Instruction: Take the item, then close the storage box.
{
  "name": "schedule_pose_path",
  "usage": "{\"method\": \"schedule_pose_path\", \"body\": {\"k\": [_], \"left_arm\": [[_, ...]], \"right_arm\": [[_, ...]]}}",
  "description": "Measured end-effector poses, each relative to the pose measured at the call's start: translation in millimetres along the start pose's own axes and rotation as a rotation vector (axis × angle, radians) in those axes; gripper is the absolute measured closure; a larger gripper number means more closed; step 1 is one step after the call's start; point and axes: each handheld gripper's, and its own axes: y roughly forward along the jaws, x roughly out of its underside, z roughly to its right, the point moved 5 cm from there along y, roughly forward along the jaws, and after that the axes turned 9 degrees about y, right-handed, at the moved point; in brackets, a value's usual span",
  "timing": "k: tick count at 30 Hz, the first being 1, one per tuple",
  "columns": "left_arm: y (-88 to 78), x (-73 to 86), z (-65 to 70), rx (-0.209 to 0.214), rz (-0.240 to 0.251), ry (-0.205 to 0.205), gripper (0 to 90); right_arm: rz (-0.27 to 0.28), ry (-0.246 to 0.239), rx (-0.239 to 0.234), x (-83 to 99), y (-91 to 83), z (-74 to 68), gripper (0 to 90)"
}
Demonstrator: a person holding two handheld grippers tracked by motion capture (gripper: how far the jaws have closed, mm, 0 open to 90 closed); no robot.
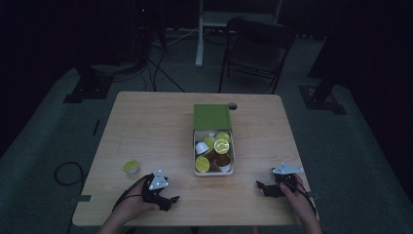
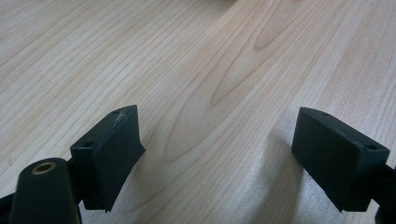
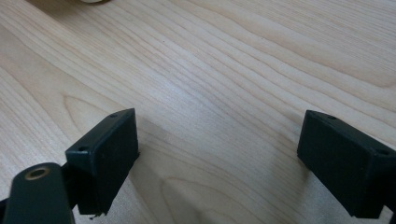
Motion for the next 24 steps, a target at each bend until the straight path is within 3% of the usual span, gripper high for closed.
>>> {"method": "schedule_pose_path", "body": {"k": [16, 24], "left_arm": [[-1.2, -10.9, -5.3, -0.013, 0.047, -0.033, 16.4], [4.9, -24.1, -3.7, -0.005, 0.072, -0.016, 16.3]], "right_arm": [[0.002, -0.004, -0.008, 3.3, -6.0, -7.0, 12.2], [0.030, -0.015, -0.051, -4.3, -12.3, -23.2, 12.2]]}}
